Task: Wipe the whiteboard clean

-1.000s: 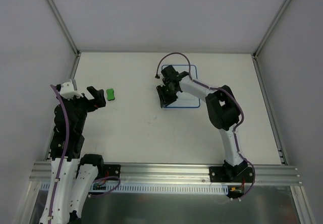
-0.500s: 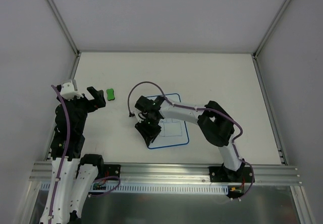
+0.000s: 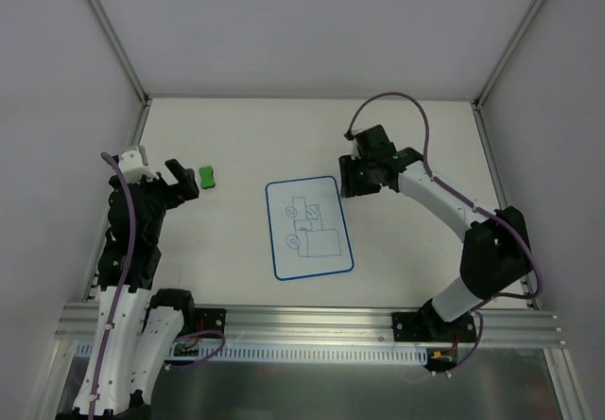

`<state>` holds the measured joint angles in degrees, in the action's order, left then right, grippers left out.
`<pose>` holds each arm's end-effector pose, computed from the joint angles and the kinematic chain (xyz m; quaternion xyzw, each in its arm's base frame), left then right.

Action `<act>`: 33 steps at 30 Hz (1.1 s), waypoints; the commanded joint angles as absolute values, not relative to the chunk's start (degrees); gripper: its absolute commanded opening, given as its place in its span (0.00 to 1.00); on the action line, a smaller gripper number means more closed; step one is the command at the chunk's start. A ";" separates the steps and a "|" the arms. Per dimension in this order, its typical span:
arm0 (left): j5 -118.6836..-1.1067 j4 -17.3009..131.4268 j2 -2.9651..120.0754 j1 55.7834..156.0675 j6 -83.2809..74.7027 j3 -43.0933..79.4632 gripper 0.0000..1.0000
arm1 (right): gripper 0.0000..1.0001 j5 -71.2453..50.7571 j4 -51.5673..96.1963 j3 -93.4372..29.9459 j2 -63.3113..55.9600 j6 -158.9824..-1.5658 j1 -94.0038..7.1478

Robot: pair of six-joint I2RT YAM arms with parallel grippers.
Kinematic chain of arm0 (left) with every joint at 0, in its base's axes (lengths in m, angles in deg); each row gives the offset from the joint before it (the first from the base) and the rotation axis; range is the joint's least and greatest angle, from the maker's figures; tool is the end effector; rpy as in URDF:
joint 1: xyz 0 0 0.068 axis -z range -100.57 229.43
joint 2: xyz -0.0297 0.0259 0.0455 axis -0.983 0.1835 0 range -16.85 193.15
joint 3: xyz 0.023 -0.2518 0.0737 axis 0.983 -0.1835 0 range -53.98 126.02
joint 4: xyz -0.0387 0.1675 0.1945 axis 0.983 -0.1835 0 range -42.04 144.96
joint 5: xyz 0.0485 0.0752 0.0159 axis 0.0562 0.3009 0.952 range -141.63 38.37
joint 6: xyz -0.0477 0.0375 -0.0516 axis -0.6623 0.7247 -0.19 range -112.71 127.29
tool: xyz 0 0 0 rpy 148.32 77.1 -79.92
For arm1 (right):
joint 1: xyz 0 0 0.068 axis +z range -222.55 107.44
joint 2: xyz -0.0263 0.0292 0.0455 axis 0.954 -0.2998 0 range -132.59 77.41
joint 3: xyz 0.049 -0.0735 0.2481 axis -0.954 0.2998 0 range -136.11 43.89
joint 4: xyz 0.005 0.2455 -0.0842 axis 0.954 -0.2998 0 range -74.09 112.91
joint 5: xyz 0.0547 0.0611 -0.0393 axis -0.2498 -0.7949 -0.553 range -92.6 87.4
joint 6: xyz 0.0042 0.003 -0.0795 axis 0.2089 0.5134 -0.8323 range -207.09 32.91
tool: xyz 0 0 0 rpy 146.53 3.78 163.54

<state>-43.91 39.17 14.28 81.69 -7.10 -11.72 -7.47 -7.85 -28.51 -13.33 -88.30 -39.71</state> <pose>0.1710 0.0025 0.3391 -0.1228 0.7246 -0.0490 0.6763 0.3043 0.2034 0.2405 -0.2883 0.8907 0.1334 0.3251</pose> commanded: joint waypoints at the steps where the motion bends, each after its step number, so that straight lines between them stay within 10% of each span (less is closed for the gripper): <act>1: -43.54 39.58 15.67 81.89 -8.44 -10.21 0.99 | 0.46 -7.52 -4.27 -20.73 -12.51 -84.37 -43.63; 33: -39.68 34.92 62.94 81.89 -20.13 4.90 0.99 | 0.33 -17.37 9.73 -17.72 -27.27 -80.68 -44.87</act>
<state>-42.07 34.99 60.38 81.69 -19.23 2.11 -17.50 9.65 -16.73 -25.55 -81.50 -46.01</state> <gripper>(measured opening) 0.987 0.334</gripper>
